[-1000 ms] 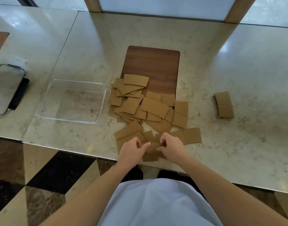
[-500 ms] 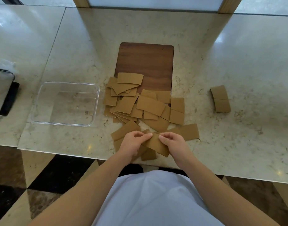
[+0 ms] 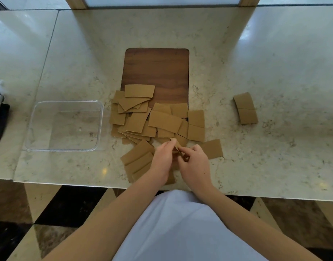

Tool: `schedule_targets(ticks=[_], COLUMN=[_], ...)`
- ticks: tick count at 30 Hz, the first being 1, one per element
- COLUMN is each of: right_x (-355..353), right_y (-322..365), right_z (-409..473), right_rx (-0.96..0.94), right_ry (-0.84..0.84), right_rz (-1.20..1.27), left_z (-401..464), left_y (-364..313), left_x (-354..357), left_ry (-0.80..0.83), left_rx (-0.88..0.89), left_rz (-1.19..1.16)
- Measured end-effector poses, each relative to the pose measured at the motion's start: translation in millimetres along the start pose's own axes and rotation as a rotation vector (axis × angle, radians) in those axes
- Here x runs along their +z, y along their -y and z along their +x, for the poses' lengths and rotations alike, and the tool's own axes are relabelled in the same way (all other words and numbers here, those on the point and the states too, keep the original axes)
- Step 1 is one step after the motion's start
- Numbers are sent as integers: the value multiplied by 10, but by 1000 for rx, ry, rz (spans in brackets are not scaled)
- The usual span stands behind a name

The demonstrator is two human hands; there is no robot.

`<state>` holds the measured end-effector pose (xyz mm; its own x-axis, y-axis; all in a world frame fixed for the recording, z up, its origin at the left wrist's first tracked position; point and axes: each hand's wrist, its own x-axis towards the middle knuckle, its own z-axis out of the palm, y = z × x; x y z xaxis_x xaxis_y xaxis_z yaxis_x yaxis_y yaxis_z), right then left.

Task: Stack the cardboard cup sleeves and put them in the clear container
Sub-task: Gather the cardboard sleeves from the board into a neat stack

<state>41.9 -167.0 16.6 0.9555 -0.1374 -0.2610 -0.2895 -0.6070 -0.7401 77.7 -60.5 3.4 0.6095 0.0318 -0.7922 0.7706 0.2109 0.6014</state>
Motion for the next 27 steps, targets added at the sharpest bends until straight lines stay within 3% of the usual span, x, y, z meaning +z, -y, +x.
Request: schedule_targets(ticks=[3,5,7,9,12,14,19,23,27], right_x=[12,-10,-68,-134,-152,-130,-115,-159,-281], right_y=[31,-4,-139,-316,-528,-612,-634,-630,-562], right_z=[-35,-23,71,213,343,372,361,249,281], right_rx=[-90,-136,-116,-67,-142,-180,-141,-199,-113], right_ry=[87,185,135,113,286,327,160,-5,1], right_rz=[23,46,-12,-182,-595,-693,-678,-541,-398], left_z=[14,31,47,35,-41,-52,-114,-156,-183], left_y=[-20,-67,-104,-144,-187,-176,-103,-50,-37], left_x=[90,65,-7,-94,-198,-251,-395,-455,-460], left_ry=[-40,-89,-109,-44,76,102,75,146,250], left_rx=[-4,-31,-68,-99,-138,-153,-171,-269,-261], left_rz=[116,73,38,-34,-71,-68,-107,-301,-430])
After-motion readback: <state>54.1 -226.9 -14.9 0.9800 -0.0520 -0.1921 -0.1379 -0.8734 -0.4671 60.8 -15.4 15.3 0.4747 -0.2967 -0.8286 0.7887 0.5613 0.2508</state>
